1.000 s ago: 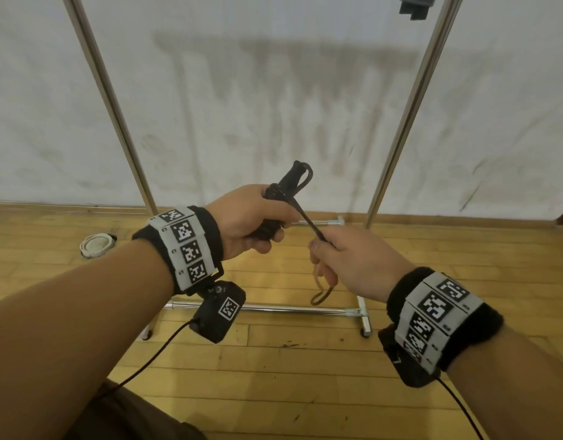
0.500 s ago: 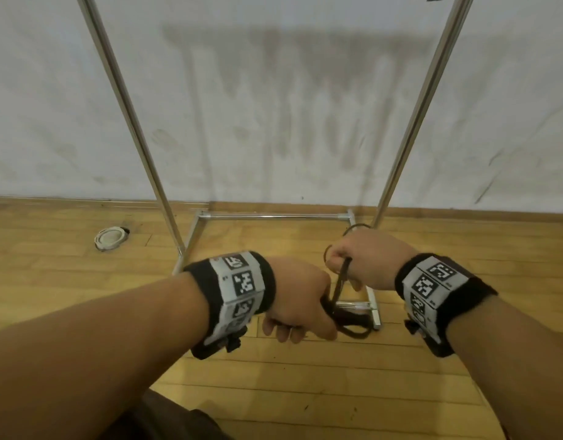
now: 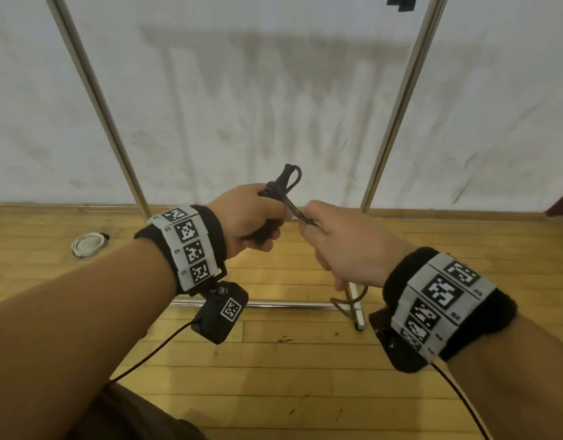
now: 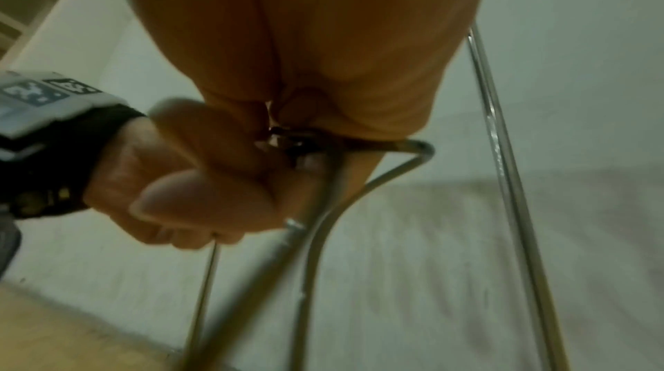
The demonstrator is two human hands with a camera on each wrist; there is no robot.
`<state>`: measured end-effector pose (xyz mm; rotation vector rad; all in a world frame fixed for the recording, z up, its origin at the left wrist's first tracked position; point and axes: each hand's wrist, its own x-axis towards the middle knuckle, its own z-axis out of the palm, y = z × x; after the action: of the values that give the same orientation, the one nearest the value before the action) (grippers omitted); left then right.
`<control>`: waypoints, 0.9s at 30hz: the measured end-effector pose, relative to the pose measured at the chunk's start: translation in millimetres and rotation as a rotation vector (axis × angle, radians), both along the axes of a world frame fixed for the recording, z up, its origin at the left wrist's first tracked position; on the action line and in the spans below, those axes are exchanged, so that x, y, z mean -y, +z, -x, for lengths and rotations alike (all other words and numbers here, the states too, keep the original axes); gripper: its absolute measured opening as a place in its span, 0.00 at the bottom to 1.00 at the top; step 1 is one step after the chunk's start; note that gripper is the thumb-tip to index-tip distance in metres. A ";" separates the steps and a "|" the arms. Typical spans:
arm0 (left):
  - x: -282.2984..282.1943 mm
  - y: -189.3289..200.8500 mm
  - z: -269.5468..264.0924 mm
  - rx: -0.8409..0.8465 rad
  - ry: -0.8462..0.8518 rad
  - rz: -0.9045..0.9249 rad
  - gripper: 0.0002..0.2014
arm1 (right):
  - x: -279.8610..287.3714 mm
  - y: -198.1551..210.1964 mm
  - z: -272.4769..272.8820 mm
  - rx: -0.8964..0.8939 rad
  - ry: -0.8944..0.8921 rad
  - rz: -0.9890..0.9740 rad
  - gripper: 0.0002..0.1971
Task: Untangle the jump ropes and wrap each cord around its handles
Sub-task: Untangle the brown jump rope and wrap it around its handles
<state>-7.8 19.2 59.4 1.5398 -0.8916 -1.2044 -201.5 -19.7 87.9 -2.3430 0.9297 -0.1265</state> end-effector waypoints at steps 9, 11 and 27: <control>-8.6 19.1 -3.5 -0.234 -0.018 0.118 0.20 | 0.9 -7.6 12.4 0.141 0.082 -0.177 0.14; -14.6 24.3 -6.3 -0.242 -0.074 0.162 0.19 | 3.8 -9.5 15.6 0.106 0.100 -0.172 0.14; -12.5 -27.9 27.6 0.661 -0.400 -0.391 0.06 | -24.9 -3.2 -32.5 -0.386 0.158 0.672 0.06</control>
<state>-35.4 31.7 31.5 2.2142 -1.5143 -1.2038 -169.0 5.2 84.7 -3.1333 0.9790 0.1010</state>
